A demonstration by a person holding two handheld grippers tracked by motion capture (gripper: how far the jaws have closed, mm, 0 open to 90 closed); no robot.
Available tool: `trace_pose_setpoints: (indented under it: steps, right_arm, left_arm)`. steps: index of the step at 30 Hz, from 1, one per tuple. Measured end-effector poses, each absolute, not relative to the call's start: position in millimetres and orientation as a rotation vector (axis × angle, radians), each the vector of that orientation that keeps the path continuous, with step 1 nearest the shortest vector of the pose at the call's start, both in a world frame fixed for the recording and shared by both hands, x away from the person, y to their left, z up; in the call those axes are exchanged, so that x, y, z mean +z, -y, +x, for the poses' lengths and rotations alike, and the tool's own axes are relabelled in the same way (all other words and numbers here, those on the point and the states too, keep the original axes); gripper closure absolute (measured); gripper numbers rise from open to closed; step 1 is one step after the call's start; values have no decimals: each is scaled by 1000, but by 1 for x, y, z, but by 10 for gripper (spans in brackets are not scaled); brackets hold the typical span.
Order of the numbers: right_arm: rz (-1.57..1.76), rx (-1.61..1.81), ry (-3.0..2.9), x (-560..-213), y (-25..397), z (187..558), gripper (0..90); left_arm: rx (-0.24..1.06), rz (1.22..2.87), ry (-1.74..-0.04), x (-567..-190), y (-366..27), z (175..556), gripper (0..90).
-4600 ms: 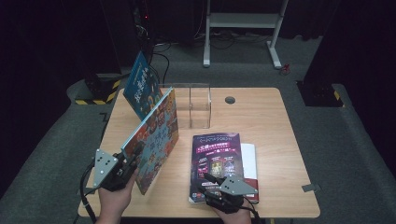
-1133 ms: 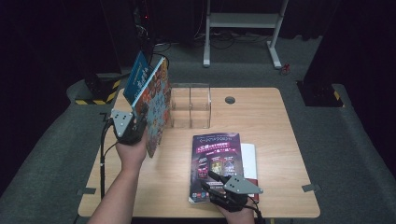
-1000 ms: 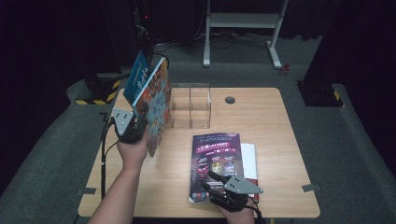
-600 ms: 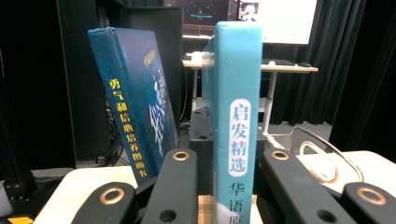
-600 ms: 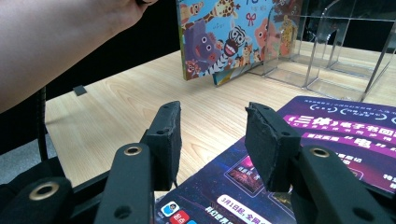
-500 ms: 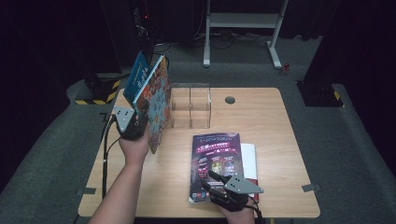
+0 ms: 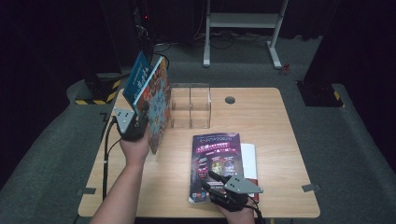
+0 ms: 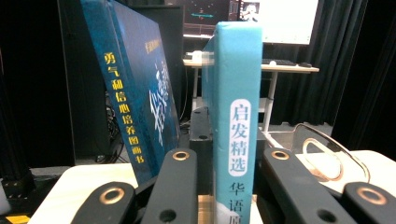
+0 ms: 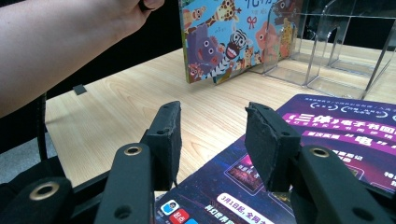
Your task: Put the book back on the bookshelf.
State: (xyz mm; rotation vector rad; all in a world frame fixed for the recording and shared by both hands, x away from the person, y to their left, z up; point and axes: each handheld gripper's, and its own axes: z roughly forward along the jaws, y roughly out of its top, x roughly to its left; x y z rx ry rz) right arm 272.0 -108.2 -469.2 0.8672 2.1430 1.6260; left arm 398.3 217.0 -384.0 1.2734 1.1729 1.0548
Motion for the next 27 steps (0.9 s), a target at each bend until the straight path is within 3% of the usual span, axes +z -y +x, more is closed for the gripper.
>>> trace_pose_setpoints:
  steps: [27]
  right_arm:
    - [858,1617,-2152,-469,106,270,557]
  left_arm:
    - [1036,1319,-1149,-407,-227,375,776]
